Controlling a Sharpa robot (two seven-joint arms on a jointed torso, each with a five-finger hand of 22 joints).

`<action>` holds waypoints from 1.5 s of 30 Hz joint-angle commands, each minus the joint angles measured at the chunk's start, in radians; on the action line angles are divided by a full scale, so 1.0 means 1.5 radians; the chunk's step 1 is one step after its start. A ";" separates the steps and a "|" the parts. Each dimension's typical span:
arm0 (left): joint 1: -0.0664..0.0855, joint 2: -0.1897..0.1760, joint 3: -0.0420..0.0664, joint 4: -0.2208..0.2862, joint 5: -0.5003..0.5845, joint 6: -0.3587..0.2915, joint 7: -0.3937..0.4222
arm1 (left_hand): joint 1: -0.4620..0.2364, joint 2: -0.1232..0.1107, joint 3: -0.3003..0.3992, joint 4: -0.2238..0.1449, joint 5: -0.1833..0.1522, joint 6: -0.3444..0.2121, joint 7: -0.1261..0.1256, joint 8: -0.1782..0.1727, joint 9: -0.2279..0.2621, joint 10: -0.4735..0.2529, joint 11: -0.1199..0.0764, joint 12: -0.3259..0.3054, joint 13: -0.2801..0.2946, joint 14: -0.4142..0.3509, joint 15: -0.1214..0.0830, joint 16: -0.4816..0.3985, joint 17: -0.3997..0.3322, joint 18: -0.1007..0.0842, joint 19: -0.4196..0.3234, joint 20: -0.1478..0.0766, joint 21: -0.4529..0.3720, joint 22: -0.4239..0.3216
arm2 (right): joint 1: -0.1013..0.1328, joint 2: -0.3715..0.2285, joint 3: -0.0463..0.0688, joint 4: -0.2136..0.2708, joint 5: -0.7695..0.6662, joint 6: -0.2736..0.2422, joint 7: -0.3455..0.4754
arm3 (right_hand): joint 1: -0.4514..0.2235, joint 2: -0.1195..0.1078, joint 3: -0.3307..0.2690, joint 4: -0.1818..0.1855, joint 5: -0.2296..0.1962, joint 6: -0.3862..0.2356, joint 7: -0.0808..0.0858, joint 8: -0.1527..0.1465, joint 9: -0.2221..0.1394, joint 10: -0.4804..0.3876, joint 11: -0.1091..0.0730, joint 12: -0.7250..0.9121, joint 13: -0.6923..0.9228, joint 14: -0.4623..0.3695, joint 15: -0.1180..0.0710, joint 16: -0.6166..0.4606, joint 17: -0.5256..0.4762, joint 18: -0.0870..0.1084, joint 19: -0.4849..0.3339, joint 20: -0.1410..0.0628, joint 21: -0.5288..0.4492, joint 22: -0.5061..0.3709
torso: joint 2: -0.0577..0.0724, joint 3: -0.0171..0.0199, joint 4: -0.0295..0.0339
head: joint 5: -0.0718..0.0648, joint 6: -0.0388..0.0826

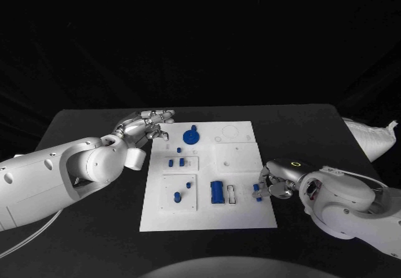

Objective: Assemble the parts on the task board

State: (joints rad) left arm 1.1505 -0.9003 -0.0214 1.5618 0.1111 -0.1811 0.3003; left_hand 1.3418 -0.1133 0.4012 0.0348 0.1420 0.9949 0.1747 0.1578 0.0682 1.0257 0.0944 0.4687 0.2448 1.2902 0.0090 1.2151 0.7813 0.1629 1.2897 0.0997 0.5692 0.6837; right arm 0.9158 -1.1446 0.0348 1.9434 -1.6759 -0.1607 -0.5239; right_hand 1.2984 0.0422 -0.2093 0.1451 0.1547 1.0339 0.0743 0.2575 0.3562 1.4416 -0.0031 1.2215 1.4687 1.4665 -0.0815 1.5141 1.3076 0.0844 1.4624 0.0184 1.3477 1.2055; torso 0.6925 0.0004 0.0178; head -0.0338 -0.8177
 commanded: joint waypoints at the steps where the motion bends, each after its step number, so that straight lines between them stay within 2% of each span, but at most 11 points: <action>1: 0.000 0.000 0.000 0.001 -0.002 0.014 0.003 | -0.005 0.000 0.003 0.003 0.001 -0.005 0.000 0.002 -0.001 -0.005 -0.001 0.002 0.000 -0.003 0.000 -0.002 -0.001 0.012 -0.003 0.003 -0.003 -0.001 | -0.007 0.007 -0.004 -0.007 -0.043 0.064 -0.030 | 0.047 0.027 0.023 -0.011 -0.038 0.003 0.002 -0.011 -0.016 0.006 -0.001 -0.005 -0.080 0.057 0.004 0.001 0.116 -0.008 0.000 0.005 0.000 -0.001 | 0.000 0.0000 0.0001 | 0.000 -0.003; 9: 0.000 -0.001 0.000 0.001 -0.002 0.013 0.002 | -0.005 0.000 0.003 0.003 0.001 -0.005 0.000 0.002 -0.001 -0.005 -0.001 0.002 0.000 -0.003 0.000 -0.002 -0.001 0.012 -0.003 0.003 -0.003 -0.001 | -0.017 0.029 -0.004 -0.012 -0.119 0.112 -0.038 | 0.109 0.019 0.080 -0.059 -0.045 0.014 0.002 -0.027 -0.030 0.001 -0.002 -0.011 -0.081 0.057 0.004 0.001 0.118 -0.008 0.000 0.005 0.001 0.003 | 0.000 -0.0006 0.0005 | 0.000 -0.005; 14: 0.000 -0.002 0.000 0.001 -0.002 0.013 0.002 | -0.005 0.000 0.003 0.003 0.001 -0.006 0.000 0.003 -0.001 -0.007 -0.001 0.005 0.000 -0.005 0.001 -0.002 -0.003 0.012 -0.003 0.004 -0.003 -0.001 | -0.021 0.039 -0.004 -0.013 -0.147 0.135 -0.040 | 0.125 0.013 0.114 -0.083 -0.021 0.026 0.004 -0.037 -0.040 0.000 -0.002 -0.015 -0.082 0.057 0.004 0.001 0.119 -0.008 0.000 0.005 0.001 0.004 | 0.000 -0.0004 0.0011 | 0.001 -0.007; 20: 0.000 -0.002 0.000 0.001 -0.002 0.012 0.002 | -0.005 0.000 0.003 0.003 0.001 -0.006 0.000 0.003 -0.001 -0.007 -0.001 0.005 0.000 -0.005 0.001 -0.002 -0.003 0.012 -0.003 0.004 -0.003 -0.001 | -0.023 0.041 -0.004 -0.012 -0.136 0.118 -0.040 | 0.107 0.034 0.164 -0.081 0.025 0.033 0.002 -0.051 -0.050 0.001 -0.003 -0.015 -0.082 0.058 0.004 0.002 0.120 -0.009 0.001 0.005 0.003 0.008 | -0.001 -0.0004 -0.0002 | 0.003 -0.007; 25: 0.000 -0.002 0.000 0.001 -0.002 0.012 0.002 | -0.005 0.000 0.003 0.003 0.001 -0.006 0.000 0.003 -0.001 -0.007 -0.001 0.005 0.000 -0.005 0.001 -0.002 -0.003 0.012 -0.003 0.004 -0.003 -0.001 | -0.023 0.041 -0.004 -0.010 -0.102 0.092 -0.039 | 0.080 0.052 0.243 -0.070 0.013 0.036 0.002 -0.066 -0.059 0.004 -0.004 -0.014 -0.081 0.058 0.003 0.003 0.123 -0.010 0.003 0.004 0.005 0.011 | 0.000 -0.0003 -0.0002 | 0.003 -0.008; 27: 0.000 -0.002 0.000 0.002 -0.002 0.012 0.002 | -0.005 0.000 0.004 0.002 0.001 -0.006 0.000 0.003 -0.001 -0.007 -0.001 0.006 0.000 -0.005 0.001 -0.002 -0.003 0.012 -0.003 0.004 -0.004 -0.001 | -0.023 0.041 -0.004 -0.009 -0.081 0.080 -0.039 | 0.047 0.031 0.328 -0.067 0.006 0.051 0.004 -0.073 -0.064 0.006 -0.002 -0.011 -0.078 0.058 0.006 0.004 0.124 -0.009 0.003 0.003 0.006 0.012 | 0.000 -0.0001 0.0004 | 0.003 -0.007; 29: 0.000 -0.003 0.000 0.002 -0.003 0.012 0.002 | -0.005 0.000 0.004 0.002 0.001 -0.006 0.000 0.003 -0.001 -0.007 -0.001 0.006 0.000 -0.005 0.001 -0.002 -0.003 0.012 -0.003 0.004 -0.004 -0.001 | -0.023 0.040 -0.004 -0.009 -0.068 0.073 -0.039 | 0.039 0.026 0.367 -0.070 0.001 0.050 0.004 -0.079 -0.066 0.007 -0.003 -0.007 -0.074 0.059 0.004 0.004 0.125 -0.010 0.003 0.005 0.006 0.013 | 0.000 -0.0001 0.0008 | 0.003 -0.008; 31: 0.000 -0.003 0.000 0.002 -0.005 0.012 0.002 | -0.005 0.000 0.004 0.002 0.001 -0.006 0.000 0.003 -0.001 -0.007 -0.001 0.006 0.000 -0.005 0.001 -0.002 -0.003 0.012 -0.003 0.004 -0.004 -0.001 | -0.023 0.039 -0.004 -0.008 -0.058 0.067 -0.039 | -0.006 -0.013 0.468 -0.072 -0.003 0.060 0.009 -0.086 -0.069 0.010 -0.003 -0.001 -0.069 0.059 0.001 0.005 0.126 -0.011 0.003 0.009 0.007 0.014 | -0.001 -0.0002 0.0010 | 0.004 -0.008; 33: 0.000 -0.003 0.000 0.002 -0.006 0.012 0.002 | -0.005 0.000 0.004 0.002 0.001 -0.006 0.000 0.003 -0.001 -0.007 -0.001 0.006 0.000 -0.005 0.001 -0.002 -0.003 0.012 -0.003 0.004 -0.004 -0.001 | -0.023 0.039 -0.004 -0.008 -0.049 0.062 -0.039 | -0.028 -0.026 0.511 -0.075 -0.005 0.067 0.003 -0.087 -0.067 0.013 -0.003 0.005 -0.065 0.059 0.007 0.006 0.127 -0.009 0.003 0.005 0.007 0.016 | 0.000 -0.0001 0.0007 | 0.004 -0.008; 38: 0.000 -0.003 0.000 0.002 -0.007 0.012 0.001 | -0.005 0.000 0.004 0.002 0.001 -0.006 0.000 0.003 -0.001 -0.007 -0.001 0.006 0.000 -0.005 0.001 -0.002 -0.003 0.012 -0.003 0.004 -0.004 -0.001 | -0.023 0.038 -0.004 -0.006 -0.034 0.038 -0.038 | -0.054 -0.044 0.549 -0.081 -0.007 0.073 0.002 -0.088 -0.064 0.016 -0.001 0.010 -0.060 0.060 0.004 0.007 0.129 -0.010 0.004 0.006 0.009 0.018 | 0.000 0.0003 -0.0007 | 0.005 -0.008; 45: 0.000 -0.004 0.000 0.002 -0.008 0.013 0.001 | -0.004 0.000 0.004 0.002 0.001 -0.006 0.000 0.004 0.000 -0.008 -0.001 0.006 0.000 -0.005 0.001 -0.002 -0.003 0.012 -0.003 0.004 -0.004 -0.001 | -0.023 0.034 -0.003 0.006 -0.011 -0.041 -0.027 | -0.079 -0.072 0.534 -0.082 -0.013 0.079 0.000 -0.086 -0.060 0.021 -0.003 0.017 -0.056 0.061 0.003 0.009 0.133 -0.011 0.006 0.005 0.012 0.022 | -0.001 -0.0001 -0.0005 | 0.003 -0.009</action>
State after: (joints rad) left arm 1.1504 -0.9060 -0.0218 1.5625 0.1060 -0.1804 0.2982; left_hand 1.3418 -0.1133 0.4040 0.0376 0.1419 0.9949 0.1747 0.1578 0.0682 1.0221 0.0908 0.4726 0.2448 1.2902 0.0090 1.2151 0.7771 0.1628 1.2861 0.1033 0.5692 0.6829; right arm 0.8924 -1.0929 0.0389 1.9540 -1.7579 -0.1979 -0.5574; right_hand 1.1797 -0.0593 0.5918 0.0171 0.1406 1.1112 0.1001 0.1196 0.2457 1.4386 0.0182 1.2424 1.3081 1.4668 -0.0745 1.5229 1.3073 0.0844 1.4661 0.0220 1.3594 1.2384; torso 0.6922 0.0004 0.0172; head -0.0272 -0.8303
